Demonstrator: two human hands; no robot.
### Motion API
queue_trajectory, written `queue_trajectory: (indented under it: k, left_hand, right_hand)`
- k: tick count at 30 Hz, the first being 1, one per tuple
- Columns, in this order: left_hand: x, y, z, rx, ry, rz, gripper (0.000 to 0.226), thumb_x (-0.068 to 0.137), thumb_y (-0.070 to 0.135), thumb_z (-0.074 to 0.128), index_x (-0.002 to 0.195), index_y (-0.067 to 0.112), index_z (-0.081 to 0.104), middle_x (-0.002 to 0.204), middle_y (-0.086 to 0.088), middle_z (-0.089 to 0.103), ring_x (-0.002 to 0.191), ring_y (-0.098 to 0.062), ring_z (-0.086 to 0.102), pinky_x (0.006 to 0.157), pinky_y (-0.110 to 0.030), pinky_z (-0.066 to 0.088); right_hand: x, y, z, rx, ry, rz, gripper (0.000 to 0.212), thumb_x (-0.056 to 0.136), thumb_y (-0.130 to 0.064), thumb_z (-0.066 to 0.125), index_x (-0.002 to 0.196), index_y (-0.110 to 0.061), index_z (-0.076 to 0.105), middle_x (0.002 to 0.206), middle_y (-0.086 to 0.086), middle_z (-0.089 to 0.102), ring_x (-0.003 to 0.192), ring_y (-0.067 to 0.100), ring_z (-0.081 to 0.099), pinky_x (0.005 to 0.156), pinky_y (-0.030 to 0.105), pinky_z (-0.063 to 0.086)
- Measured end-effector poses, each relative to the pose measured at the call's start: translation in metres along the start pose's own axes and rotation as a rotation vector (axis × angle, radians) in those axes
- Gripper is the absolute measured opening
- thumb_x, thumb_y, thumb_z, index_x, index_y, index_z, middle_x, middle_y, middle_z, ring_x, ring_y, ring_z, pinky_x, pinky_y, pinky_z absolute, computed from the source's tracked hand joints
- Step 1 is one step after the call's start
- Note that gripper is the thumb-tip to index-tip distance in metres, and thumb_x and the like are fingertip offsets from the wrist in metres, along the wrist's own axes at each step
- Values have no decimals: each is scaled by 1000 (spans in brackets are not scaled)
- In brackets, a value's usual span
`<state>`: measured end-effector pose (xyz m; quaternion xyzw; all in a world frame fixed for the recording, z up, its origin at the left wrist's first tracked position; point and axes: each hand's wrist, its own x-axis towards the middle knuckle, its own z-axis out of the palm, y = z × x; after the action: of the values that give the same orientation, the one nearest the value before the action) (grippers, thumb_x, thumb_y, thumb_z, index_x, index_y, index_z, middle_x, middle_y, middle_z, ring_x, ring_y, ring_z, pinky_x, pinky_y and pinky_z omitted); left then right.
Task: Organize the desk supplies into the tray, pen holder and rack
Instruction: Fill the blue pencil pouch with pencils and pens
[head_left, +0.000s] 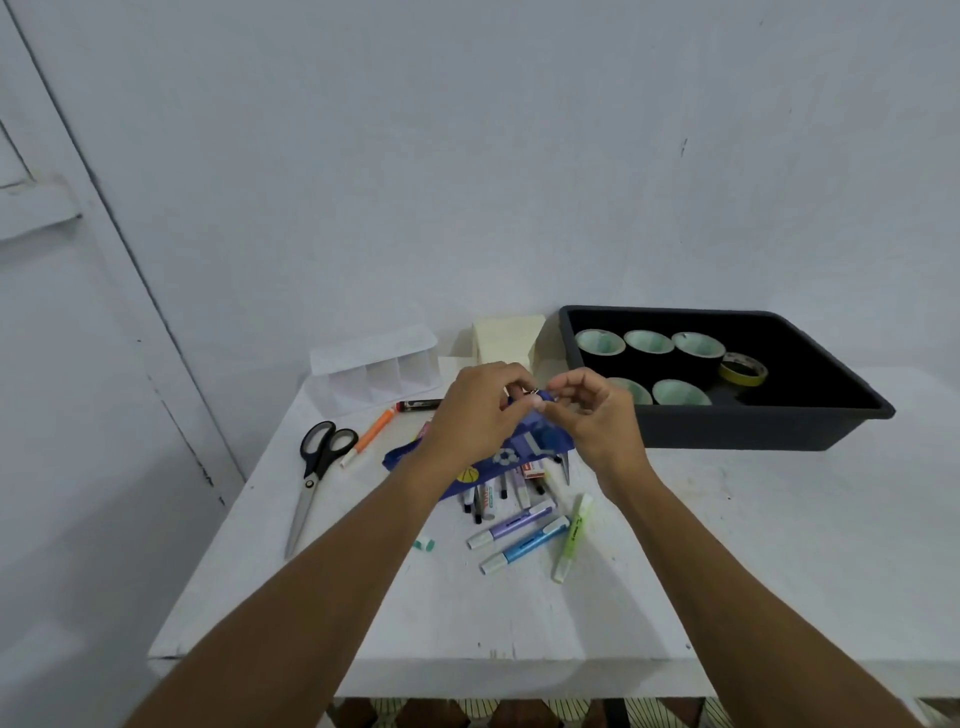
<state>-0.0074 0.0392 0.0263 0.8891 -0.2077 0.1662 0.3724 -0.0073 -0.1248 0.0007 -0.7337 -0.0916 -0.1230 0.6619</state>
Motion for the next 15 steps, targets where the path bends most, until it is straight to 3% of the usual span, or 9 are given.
queue_trajectory:
  k: [4, 7, 9, 11, 15]
  left_hand:
    - [6, -4, 0, 28, -12, 10, 12, 92, 11, 61, 91, 14, 72, 83, 1, 70, 72, -12, 63, 71, -27, 52]
    - [7, -5, -6, 83, -5, 16, 10, 89, 9, 61, 90, 12, 71, 73, 2, 65, 60, -6, 54, 62, -23, 43]
    - [4, -11, -12, 79, -13, -59, 12, 87, 6, 59, 93, 12, 68, 67, -1, 62, 53, -6, 49, 57, -20, 40]
    - [-3, -28, -24, 85, -13, -178, 17, 84, 3, 55, 93, 13, 66, 65, -4, 62, 50, -12, 50, 53, -23, 43]
    - [-16, -69, -54, 291, 198, -302, 16, 84, 7, 51, 89, 14, 65, 74, -5, 65, 69, -23, 60, 64, -34, 51]
  right_hand:
    - [1, 0, -2, -29, -9, -1, 18, 79, 0, 74, 84, -13, 63, 88, 14, 68, 87, 34, 66, 76, 47, 59]
    - [2, 5, -2, -45, 18, -12, 16, 81, 2, 72, 82, -6, 58, 87, 17, 66, 85, 30, 66, 78, 45, 58]
    - [3, 8, -6, 32, 66, 6, 19, 81, 5, 70, 81, -2, 53, 88, 24, 63, 83, 25, 63, 80, 43, 55]
    - [4, 12, -18, 151, 134, 47, 22, 82, 7, 68, 78, -8, 52, 87, 19, 64, 84, 20, 63, 79, 39, 54]
    - [7, 23, -44, 298, 265, 126, 26, 86, 3, 64, 78, -18, 51, 91, 6, 64, 88, 19, 63, 76, 36, 53]
